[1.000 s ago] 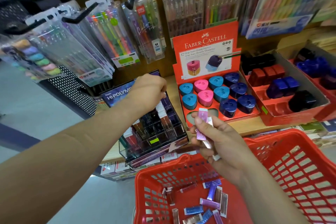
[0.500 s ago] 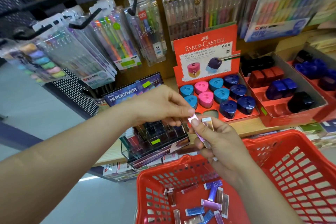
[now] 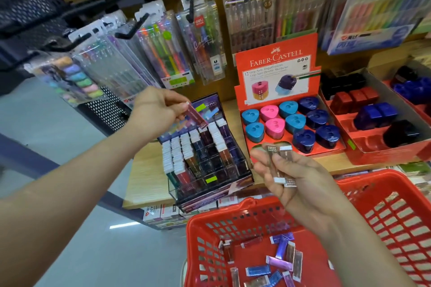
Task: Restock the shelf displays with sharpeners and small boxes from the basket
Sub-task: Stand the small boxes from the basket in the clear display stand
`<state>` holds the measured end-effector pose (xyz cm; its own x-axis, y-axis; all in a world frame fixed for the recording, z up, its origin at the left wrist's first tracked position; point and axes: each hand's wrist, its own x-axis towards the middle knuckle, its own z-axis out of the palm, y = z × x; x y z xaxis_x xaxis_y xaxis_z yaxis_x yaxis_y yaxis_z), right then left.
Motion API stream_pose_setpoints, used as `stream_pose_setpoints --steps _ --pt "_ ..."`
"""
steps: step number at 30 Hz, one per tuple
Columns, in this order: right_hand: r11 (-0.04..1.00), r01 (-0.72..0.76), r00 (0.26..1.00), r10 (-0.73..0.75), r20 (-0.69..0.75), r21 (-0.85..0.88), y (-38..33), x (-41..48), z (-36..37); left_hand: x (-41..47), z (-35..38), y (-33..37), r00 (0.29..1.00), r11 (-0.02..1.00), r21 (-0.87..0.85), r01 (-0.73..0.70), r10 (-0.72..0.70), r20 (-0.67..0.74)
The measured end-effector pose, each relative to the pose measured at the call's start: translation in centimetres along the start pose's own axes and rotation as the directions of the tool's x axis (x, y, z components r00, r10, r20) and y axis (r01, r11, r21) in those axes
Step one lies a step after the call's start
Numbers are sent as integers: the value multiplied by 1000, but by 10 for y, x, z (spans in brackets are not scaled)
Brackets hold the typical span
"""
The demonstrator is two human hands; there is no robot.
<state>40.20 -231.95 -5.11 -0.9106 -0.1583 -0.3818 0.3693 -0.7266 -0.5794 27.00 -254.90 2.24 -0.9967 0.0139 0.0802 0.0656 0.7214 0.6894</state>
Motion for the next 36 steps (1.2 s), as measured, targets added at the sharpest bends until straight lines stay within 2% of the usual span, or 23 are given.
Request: stream_pose_setpoints --steps 2,7,13,18,22,26,31,33,35,36 --pt "1000 -15 999 14 -38 -26 2 -1 2 -3 3 -10 999 991 132 -35 34 15" --pt "991 -5 991 -13 -132 -132 7 -1 5 -7 14 -22 992 945 304 -124 119 37" --pt "986 11 991 -34 -132 -169 8 0 6 -9 27 -23 970 862 445 -241 226 87" --pt "988 -38 988 15 -152 -149 7 1 6 -7 36 -27 966 816 517 -258 237 107" --pt "982 -29 994 9 -105 -186 9 0 6 -2 41 -25 974 799 559 -222 203 97" --pt "976 3 997 -19 -70 -217 11 1 5 0 48 -21 962 687 674 -273 216 169" --pt "977 27 996 -44 -76 -211 12 1 6 6 51 -12 968 570 783 -250 165 189" --pt "980 31 996 -46 -70 -199 12 0 7 6 48 -8 977 611 763 -210 102 187" --pt "980 41 997 -54 -62 -193 13 -2 8 4 39 -1 986 733 664 -148 55 159" --pt "980 49 996 -62 -60 -192 13 -2 8 2 32 3 990 827 554 -96 21 140"
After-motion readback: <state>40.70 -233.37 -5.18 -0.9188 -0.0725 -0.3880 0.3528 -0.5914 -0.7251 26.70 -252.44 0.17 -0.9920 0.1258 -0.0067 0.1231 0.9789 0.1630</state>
